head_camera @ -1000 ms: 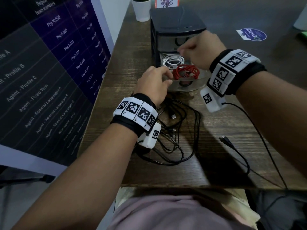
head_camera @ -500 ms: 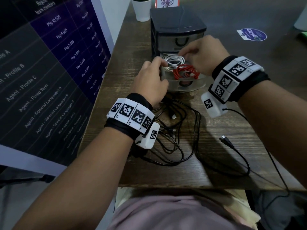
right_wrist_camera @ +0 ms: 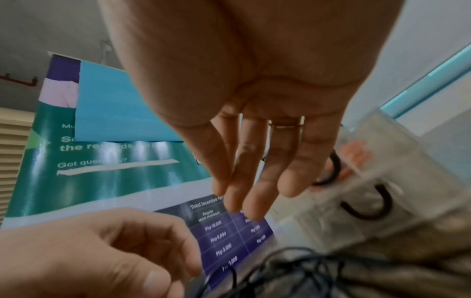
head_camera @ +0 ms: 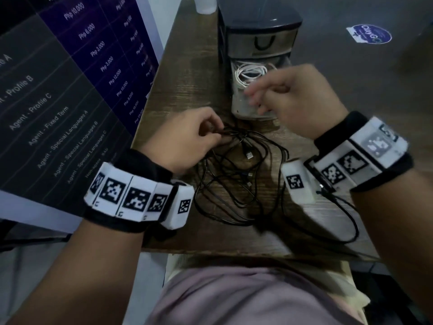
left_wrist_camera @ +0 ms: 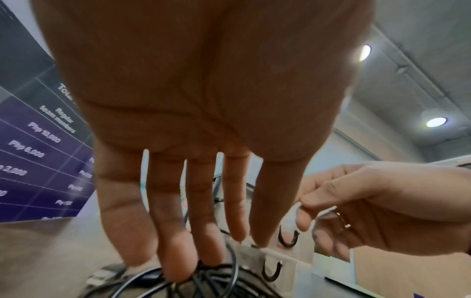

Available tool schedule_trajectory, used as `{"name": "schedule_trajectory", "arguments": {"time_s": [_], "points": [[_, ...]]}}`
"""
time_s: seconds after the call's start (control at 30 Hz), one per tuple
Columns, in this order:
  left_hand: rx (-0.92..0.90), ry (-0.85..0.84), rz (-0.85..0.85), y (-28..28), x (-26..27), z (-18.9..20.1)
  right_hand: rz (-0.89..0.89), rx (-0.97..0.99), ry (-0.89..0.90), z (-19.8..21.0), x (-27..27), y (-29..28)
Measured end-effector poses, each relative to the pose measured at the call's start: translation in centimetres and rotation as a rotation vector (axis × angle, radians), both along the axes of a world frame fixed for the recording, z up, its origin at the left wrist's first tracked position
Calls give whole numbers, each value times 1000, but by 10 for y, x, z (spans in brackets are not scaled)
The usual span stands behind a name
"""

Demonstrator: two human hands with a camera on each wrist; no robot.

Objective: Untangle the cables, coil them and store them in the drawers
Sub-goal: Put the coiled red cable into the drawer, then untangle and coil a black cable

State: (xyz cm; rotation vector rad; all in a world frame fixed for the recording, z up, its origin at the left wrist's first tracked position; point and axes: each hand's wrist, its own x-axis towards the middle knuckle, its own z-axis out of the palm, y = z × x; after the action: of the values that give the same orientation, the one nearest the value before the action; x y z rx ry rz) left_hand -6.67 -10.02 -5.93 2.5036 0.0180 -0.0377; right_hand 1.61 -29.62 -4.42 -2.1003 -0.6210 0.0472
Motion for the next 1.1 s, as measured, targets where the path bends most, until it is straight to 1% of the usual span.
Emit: {"name": "schedule_trajectory", "arguments": {"time_s": [0.07,0.13,0.23,0.33,0.4,0.57,0.7,0.83,0.93,1.0,1.03,1.1], "points": [[44,66,34,5,-3,-11,43,-84,76,-17,-10,3],[74,128,49,7,-5,-18,66,-123,160,-30,-18,4],[81,146,60,5,-6,-23,60,-51,240,-40,-30,3],[93,117,87,1,-4,-27,-12,27,221,-44,-33,3],[83,118,104,-1,-2,-30,-27,1,203,-46,-33,4],[38,145,122,-5,5,-34,-1,-46,219,-48,-33,7],[80,170,119,-6,8,-34,57,-47,228,-51,-35,18],[106,228,111,-9,12,-33,145,-117,238,-55,-36,34],[103,223,107,-8,12,-32,181,-64,270,-57,-34,40],[45,158,108,-8,11,-29,183,15,297,-58,-33,39],[-26,109,118,-9,11,-27,172,42,282,-57,-32,38],[-269,23,153,-10,10,-20,128,79,251,-54,-26,32]]}}
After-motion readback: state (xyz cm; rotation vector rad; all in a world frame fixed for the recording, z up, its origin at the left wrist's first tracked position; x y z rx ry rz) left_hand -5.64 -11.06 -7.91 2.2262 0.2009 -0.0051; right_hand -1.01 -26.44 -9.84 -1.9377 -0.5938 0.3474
